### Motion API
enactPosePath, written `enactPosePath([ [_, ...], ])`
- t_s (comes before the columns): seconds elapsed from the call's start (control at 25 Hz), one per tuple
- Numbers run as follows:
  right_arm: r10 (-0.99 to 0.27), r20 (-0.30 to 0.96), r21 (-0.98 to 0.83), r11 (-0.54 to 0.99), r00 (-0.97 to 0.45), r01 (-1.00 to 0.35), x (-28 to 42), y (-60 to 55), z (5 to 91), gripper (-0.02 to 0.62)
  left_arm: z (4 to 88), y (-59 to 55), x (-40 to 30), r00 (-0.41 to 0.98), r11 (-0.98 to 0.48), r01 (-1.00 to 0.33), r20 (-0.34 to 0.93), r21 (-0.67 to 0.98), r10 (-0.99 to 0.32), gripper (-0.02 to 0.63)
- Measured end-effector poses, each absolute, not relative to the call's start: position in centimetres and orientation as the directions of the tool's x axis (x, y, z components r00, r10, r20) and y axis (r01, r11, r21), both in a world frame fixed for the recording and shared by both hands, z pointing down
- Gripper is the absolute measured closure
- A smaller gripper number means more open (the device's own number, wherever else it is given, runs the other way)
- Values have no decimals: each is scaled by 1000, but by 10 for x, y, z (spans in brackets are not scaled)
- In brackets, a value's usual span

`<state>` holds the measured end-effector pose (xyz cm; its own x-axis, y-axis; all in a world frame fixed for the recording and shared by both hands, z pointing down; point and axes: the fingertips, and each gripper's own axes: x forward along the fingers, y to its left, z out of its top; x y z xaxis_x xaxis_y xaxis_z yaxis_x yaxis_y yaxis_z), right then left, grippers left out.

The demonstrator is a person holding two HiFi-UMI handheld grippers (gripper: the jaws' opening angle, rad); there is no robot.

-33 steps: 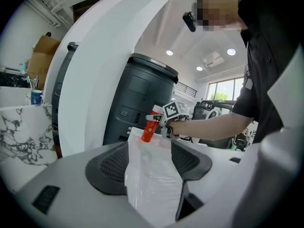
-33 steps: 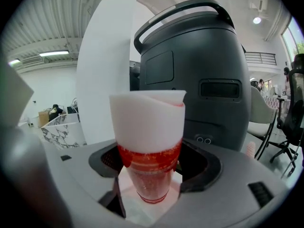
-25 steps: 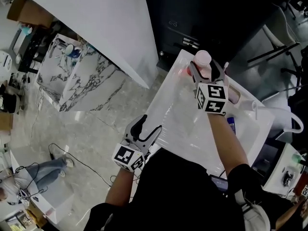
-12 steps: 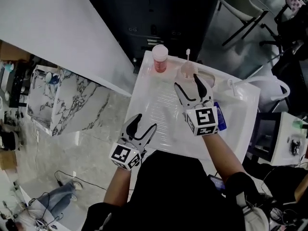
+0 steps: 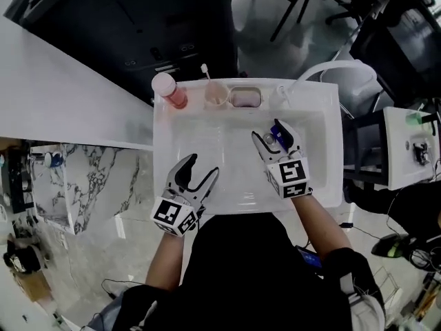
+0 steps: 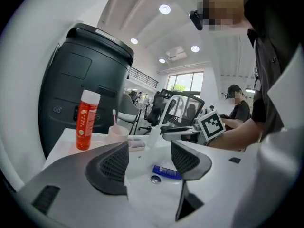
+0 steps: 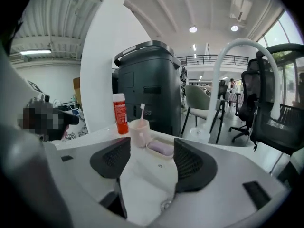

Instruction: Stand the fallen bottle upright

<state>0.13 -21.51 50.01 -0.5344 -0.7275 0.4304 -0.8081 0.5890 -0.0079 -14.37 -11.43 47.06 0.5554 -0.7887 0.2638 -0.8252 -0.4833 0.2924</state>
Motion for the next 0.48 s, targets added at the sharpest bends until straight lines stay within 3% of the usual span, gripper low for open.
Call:
enactPosePath([
  [0.48, -550, 736, 43, 620, -396, -783, 98, -196, 624, 322, 480, -132, -95, 634, -556, -771, 288, 310, -718, 311],
])
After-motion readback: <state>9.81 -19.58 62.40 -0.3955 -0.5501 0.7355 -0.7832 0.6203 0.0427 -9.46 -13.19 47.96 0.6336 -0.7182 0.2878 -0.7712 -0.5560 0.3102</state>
